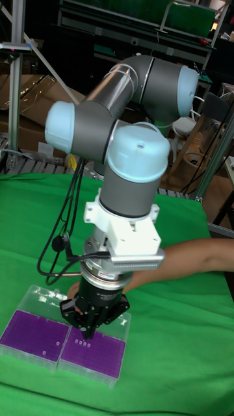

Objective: Insert a small pipette tip into the holder for small pipette tips

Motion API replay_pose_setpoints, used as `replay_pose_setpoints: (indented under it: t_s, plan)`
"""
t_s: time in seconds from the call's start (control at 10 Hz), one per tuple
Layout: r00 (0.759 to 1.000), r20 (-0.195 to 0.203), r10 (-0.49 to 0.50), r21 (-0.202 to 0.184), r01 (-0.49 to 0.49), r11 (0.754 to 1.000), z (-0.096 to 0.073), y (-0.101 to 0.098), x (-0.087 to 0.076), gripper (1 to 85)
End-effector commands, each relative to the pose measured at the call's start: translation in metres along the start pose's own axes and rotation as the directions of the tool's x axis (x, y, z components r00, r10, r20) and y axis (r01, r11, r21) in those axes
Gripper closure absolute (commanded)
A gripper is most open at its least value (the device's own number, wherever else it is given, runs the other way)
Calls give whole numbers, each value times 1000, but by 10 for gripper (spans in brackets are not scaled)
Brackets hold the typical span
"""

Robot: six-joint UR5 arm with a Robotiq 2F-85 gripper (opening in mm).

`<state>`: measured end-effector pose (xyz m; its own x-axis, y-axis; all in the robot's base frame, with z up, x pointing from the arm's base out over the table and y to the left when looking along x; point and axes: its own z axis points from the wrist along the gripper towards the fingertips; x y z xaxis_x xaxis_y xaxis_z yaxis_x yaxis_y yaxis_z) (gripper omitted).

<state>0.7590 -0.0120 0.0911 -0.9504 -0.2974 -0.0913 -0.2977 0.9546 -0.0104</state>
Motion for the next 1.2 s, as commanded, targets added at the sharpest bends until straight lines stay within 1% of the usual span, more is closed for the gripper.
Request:
replay_pose_setpoints:
  t_s: [0.0, 0.2, 0.4, 1.1]
  plan:
    - [1000, 7, 15, 0, -15, 1000, 7, 13, -9, 847]
    - [1000, 8, 24, 1, -24, 1000, 10, 18, -11, 847]
    - [1000, 14, 27, 4, -27, 1000, 13, 19, -13, 847]
    - [999, 17, 28, 8, -29, 1000, 21, 21, -9, 847]
